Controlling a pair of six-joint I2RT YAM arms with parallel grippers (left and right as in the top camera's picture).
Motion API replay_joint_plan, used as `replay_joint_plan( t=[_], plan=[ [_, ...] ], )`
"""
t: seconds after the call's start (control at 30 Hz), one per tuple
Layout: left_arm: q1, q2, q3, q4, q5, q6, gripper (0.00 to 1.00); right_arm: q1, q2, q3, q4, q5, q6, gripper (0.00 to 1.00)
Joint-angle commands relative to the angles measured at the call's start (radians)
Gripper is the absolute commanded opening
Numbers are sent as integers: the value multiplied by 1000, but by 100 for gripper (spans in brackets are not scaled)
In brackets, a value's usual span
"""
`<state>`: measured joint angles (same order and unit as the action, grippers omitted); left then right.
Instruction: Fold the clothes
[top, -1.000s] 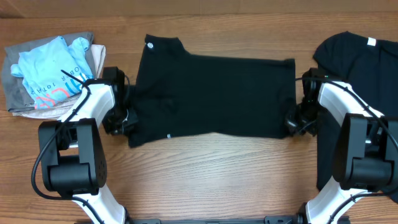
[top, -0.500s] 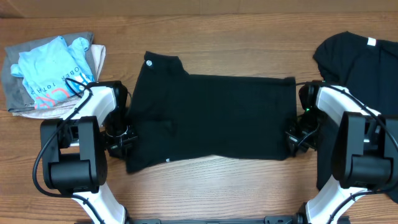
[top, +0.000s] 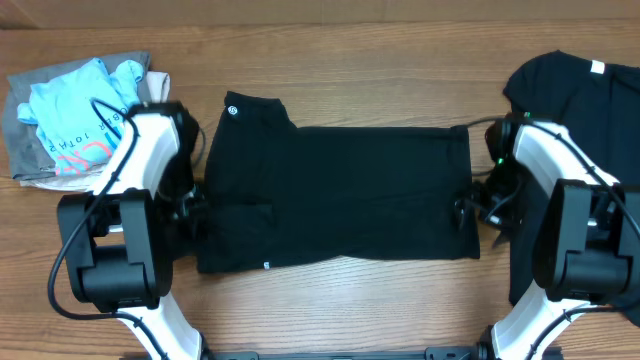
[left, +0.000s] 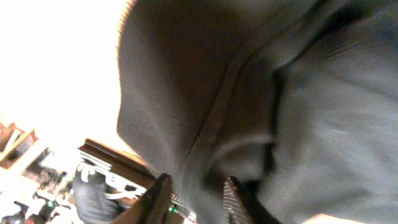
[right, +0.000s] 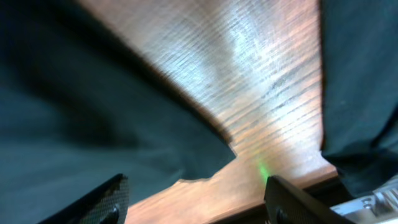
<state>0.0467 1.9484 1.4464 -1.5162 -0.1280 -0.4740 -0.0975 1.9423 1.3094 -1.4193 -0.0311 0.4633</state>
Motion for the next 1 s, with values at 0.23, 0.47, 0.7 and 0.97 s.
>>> replay_joint_plan(
  t=[0.23, 0.47, 0.7, 0.97],
  plan=[
    [-1, 3, 342, -58, 82, 79, 89, 2, -1, 288, -123, -23, -75, 84],
    [-26, 3, 410, 195, 257, 203, 55, 2, 0, 343, -50, -34, -96, 91],
    [-72, 24, 410, 459, 240, 222, 48, 2, 0, 343, 148, -93, -189, 86],
    [-129, 83, 410, 610, 208, 333, 56, 4, 50, 338, 375, -56, -233, 83]
  ],
)
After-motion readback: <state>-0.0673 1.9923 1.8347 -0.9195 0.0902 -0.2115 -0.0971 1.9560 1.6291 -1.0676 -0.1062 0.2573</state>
